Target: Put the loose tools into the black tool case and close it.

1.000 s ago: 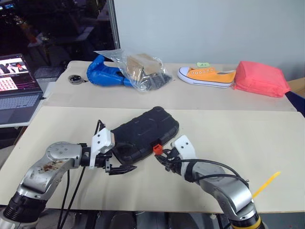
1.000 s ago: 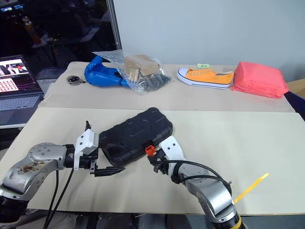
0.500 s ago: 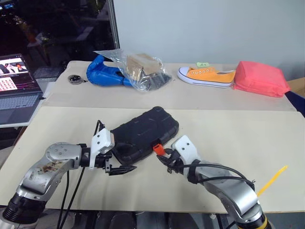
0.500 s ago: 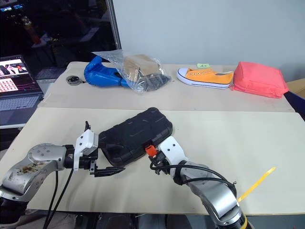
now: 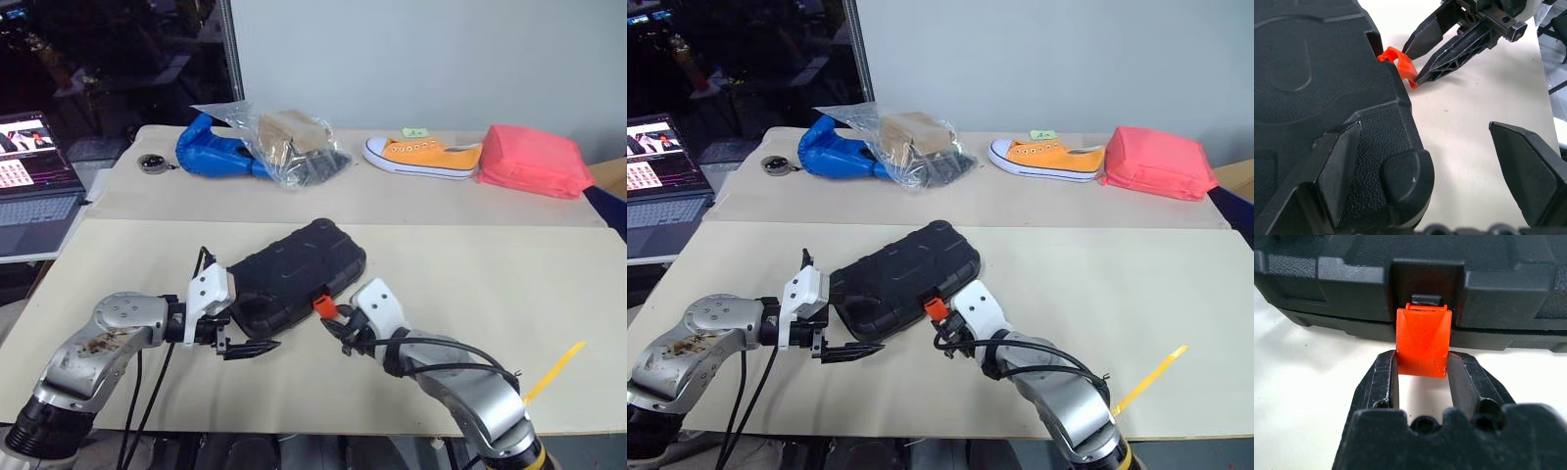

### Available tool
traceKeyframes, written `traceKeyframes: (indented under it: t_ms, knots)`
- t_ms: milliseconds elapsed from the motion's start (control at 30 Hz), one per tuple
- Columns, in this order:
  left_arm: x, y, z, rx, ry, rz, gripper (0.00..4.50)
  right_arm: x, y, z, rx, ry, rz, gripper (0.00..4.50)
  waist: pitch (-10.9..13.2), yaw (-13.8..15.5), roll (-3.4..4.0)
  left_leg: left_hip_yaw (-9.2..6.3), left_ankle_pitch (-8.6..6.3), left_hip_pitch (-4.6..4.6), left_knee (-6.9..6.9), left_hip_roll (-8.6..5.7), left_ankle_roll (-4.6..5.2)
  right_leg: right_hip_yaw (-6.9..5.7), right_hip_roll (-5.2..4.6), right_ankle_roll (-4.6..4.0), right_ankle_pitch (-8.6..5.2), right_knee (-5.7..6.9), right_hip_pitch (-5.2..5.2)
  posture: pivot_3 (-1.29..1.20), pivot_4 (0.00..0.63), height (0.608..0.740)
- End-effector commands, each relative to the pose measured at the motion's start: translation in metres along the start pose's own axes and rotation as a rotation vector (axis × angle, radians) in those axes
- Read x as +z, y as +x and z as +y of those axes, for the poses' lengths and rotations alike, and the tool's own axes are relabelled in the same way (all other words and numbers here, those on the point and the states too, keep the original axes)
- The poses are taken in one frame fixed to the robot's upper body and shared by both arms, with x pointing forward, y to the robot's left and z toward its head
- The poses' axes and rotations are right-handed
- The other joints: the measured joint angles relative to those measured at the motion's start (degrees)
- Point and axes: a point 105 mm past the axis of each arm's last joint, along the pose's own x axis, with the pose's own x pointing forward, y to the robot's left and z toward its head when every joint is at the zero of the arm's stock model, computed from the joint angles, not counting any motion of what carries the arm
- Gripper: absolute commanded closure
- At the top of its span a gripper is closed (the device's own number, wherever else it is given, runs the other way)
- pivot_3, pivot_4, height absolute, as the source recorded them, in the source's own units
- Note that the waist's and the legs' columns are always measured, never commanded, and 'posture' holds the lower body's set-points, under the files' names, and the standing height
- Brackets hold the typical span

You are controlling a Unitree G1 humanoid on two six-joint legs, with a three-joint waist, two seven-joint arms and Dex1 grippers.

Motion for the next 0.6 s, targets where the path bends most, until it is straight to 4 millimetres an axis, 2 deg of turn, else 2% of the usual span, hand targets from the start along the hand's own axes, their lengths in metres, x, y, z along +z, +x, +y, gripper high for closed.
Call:
traceKeyframes:
  t_ms: [33,233,600]
  knots:
    - [-0.005,0.001,-0.002,-0.004,-0.017,0.027,0.0,0.017,-0.004,0.003,0.023,-0.024,-0.114,3.33,0.0,0.0,0.0,-0.02,0.0,0.01,0.0,0.0,0.0,0.0,0.01,0.0,0.0,0.01,0.0,0.0,0.15,0.74]
    - [-0.007,0.002,-0.003,-0.003,-0.024,0.028,0.0,0.013,-0.003,-0.002,0.011,-0.032,-0.165,3.33,0.0,0.1,0.0,-0.03,0.0,-0.01,0.0,0.0,0.0,0.01,0.02,-0.01,-0.01,0.0,0.0,0.0,0.15,0.74]
    - [-0.009,0.002,-0.004,0.002,-0.037,0.032,0.0,0.026,-0.007,-0.002,-0.011,-0.017,-0.307,3.33,0.0,0.1,0.0,-0.04,0.0,0.01,0.0,0.01,0.0,0.02,0.03,-0.01,0.0,0.04,-0.01,0.0,0.15,0.74]
